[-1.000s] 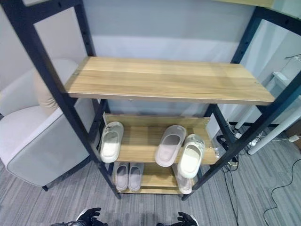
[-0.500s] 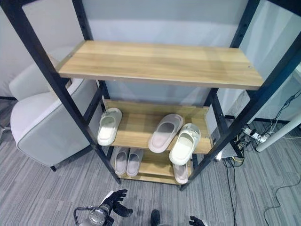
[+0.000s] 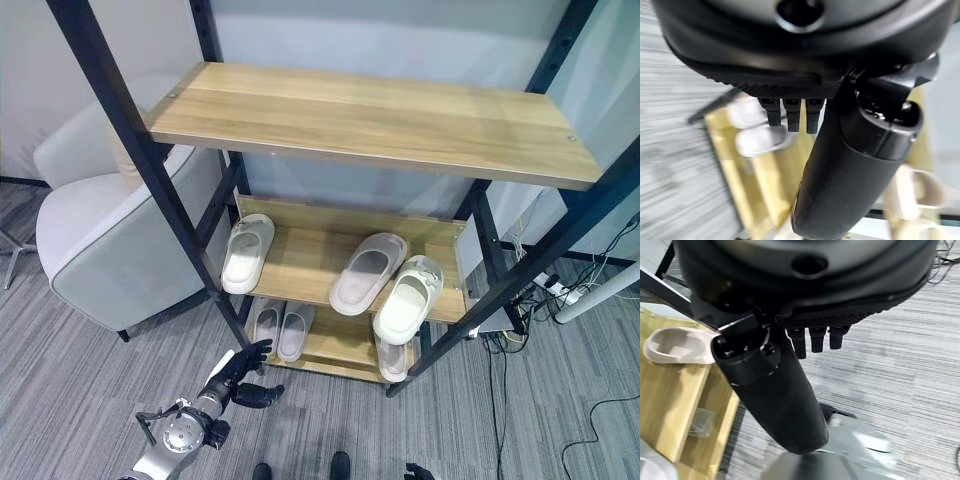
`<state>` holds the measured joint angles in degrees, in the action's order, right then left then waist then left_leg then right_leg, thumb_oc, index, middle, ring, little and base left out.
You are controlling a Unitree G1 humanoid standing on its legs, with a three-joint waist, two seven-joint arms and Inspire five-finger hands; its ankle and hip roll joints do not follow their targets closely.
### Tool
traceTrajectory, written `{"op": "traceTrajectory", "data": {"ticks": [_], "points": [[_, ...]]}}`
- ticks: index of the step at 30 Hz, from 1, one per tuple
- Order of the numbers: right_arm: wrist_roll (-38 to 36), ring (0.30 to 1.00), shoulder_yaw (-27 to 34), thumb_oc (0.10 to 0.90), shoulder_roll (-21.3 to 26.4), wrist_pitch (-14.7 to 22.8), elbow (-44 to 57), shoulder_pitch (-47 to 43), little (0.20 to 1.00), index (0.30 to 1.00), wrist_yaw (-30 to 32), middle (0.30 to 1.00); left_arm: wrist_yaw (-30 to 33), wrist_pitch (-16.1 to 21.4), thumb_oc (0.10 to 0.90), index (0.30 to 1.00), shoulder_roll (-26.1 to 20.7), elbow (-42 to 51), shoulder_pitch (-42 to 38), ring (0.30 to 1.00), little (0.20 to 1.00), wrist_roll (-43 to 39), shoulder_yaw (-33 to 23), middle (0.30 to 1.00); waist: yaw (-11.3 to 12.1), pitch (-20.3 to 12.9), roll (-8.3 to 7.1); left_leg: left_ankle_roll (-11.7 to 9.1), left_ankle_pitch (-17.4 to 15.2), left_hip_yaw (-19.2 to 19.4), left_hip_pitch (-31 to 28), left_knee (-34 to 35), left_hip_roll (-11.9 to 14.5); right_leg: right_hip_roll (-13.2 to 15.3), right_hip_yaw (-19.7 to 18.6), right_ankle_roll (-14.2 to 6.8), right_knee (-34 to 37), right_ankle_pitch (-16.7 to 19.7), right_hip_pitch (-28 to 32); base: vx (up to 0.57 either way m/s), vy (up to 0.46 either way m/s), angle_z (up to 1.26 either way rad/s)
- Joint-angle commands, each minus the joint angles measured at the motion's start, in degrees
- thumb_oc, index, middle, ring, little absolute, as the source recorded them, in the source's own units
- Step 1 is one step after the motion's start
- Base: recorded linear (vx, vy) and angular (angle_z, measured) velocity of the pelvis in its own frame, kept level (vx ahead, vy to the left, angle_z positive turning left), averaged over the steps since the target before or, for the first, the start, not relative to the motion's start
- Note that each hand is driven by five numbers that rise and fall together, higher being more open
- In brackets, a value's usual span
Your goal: Arrange the slippers neatly on the shoe rack.
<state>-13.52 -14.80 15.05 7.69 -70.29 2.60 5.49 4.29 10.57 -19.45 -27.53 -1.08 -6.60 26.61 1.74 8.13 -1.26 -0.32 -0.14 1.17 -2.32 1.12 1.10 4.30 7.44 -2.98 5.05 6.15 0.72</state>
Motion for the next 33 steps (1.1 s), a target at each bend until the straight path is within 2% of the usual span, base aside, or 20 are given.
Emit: {"op": "traceTrajectory", "data": {"ticks": [1,6,9,16,22,30,33], "points": [[0.1,0.9,0.5,0.8,1.3,2.2,2.2,0.0,0.9,0.9,-0.2,0.9,-0.6,5.8,0.8,0.9,-0.4,7.8,-2.5,0.9,0.9,-2.4,-0.5,0.9,0.5,-3.5,-0.56,-2.7,1.2,-4.2,4.6,-0.7,-0.4,1.5,-1.6,-4.4,-2.8,-6.2,1.7,-0.02,-0.049,0.01],[-0.3,0.9,1.2,0.8,1.6,2.2,1.9,0.0,0.9,0.9,-0.2,0.9,-0.5,6.1,0.8,0.9,-1.1,12.1,-1.5,0.9,0.9,-3.0,-2.0,0.9,0.3,-3.7,0.24,-3.1,2.5,-4.6,3.8,1.3,0.1,0.9,-0.5,-4.2,-0.9,-5.9,2.5,-0.01,-0.037,0.06],[-0.1,0.9,1.5,0.8,1.9,2.3,1.7,1.0,0.9,0.9,0.0,0.9,-1.2,6.6,0.8,0.9,-2.6,19.3,-0.2,0.9,0.9,-3.7,-3.2,0.9,0.2,-3.8,1.17,-3.4,2.8,-5.0,2.8,2.1,0.5,0.3,0.0,-3.8,-0.4,-6.3,3.5,0.02,-0.024,0.12],[-0.3,0.9,1.0,0.8,1.8,2.5,2.2,1.3,0.9,0.9,-0.3,0.9,-1.1,7.3,0.8,0.9,-3.1,24.7,-0.8,0.9,0.9,-4.6,-4.0,0.9,-0.2,-4.1,1.66,-3.6,2.6,-5.1,1.7,2.5,0.7,0.0,0.2,-3.5,-0.2,-6.8,4.6,0.01,-0.003,0.01],[-0.3,0.9,0.1,0.8,1.5,2.7,3.2,1.5,0.9,0.9,-0.3,0.9,0.0,7.8,0.8,0.9,-2.1,27.8,-5.1,0.9,0.9,-5.4,-2.8,0.9,-1.4,-4.6,2.24,-3.8,2.5,-4.9,0.7,3.0,0.8,0.0,0.0,-3.4,-0.1,-7.1,5.2,0.01,-0.001,0.0],[-1.2,0.9,0.5,0.8,1.7,2.7,4.0,2.3,0.9,0.9,-0.3,0.9,2.9,7.9,0.8,0.9,-0.6,26.4,-12.5,0.9,0.9,-3.4,-0.4,0.9,-3.5,-4.1,2.9,-4.7,2.9,-4.6,1.1,2.9,1.2,-0.6,-0.4,-3.0,-0.2,-7.6,4.9,0.0,-0.003,0.0],[-1.6,0.9,0.5,0.8,1.9,2.8,4.3,3.1,0.9,0.9,-0.7,0.9,4.3,7.8,0.8,0.9,-0.1,24.8,-16.6,0.9,0.9,-2.6,0.3,0.9,-5.0,-4.0,2.99,-5.1,2.6,-4.4,0.9,1.5,2.2,-1.4,-1.6,-2.4,-0.2,-7.8,5.1,0.03,-0.077,0.02]]}}
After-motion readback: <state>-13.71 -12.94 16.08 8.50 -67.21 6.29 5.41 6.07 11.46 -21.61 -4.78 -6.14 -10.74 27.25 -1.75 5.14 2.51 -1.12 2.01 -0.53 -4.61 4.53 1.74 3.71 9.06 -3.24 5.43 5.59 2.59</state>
